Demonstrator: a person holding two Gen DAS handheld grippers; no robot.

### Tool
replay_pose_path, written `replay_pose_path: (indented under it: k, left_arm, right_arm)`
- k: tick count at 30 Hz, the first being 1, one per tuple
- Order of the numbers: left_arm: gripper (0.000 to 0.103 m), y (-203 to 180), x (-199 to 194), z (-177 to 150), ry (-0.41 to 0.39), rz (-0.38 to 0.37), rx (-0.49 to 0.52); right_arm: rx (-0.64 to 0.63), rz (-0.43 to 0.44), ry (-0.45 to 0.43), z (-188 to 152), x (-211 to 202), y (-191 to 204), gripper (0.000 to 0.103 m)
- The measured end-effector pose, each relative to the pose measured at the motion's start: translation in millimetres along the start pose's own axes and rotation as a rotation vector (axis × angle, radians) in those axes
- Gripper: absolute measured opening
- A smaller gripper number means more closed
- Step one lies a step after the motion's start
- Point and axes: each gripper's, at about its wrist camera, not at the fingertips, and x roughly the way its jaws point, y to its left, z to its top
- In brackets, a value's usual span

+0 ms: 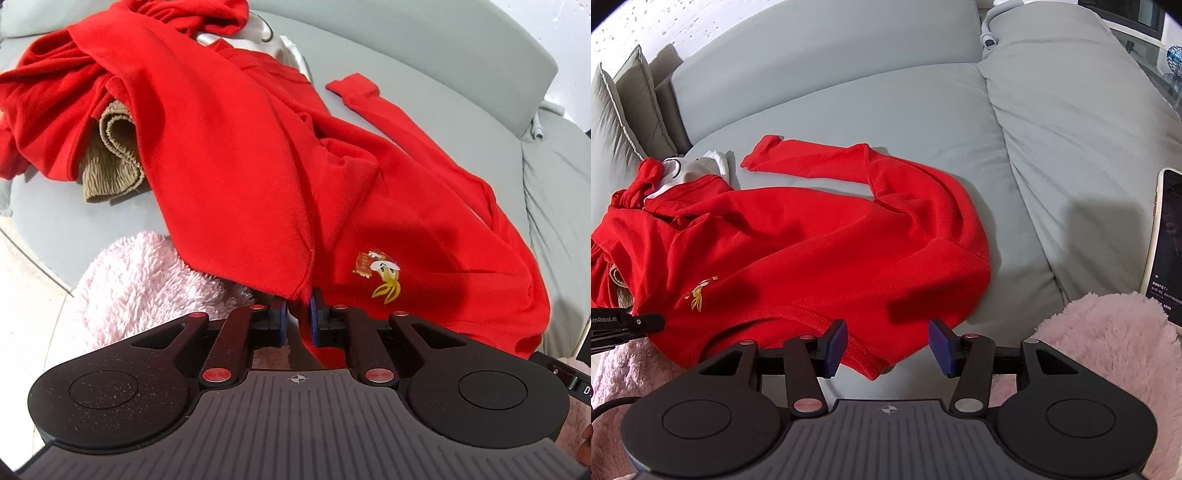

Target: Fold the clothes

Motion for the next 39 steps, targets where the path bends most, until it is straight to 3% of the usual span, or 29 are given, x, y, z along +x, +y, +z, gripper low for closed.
replay_pose_path:
  k: [15,31,39]
  left_arm:
    - [0.012,7,3,-3,-0.034,-0.028,-0.06]
    - [0.011,3,-6,1,-0.024,-0.003,0.007]
    - [0.011,6,-14,3,-0.037,0.046,0.06]
  right_arm:
    - [0.0,-0.002,0.005,-1,0,-1,0.049]
    - [0.023,-0.002,0.0,-2,0,-4,0.05]
    - [0.14,-0.029,-0.05,3,-4,-24,0.049]
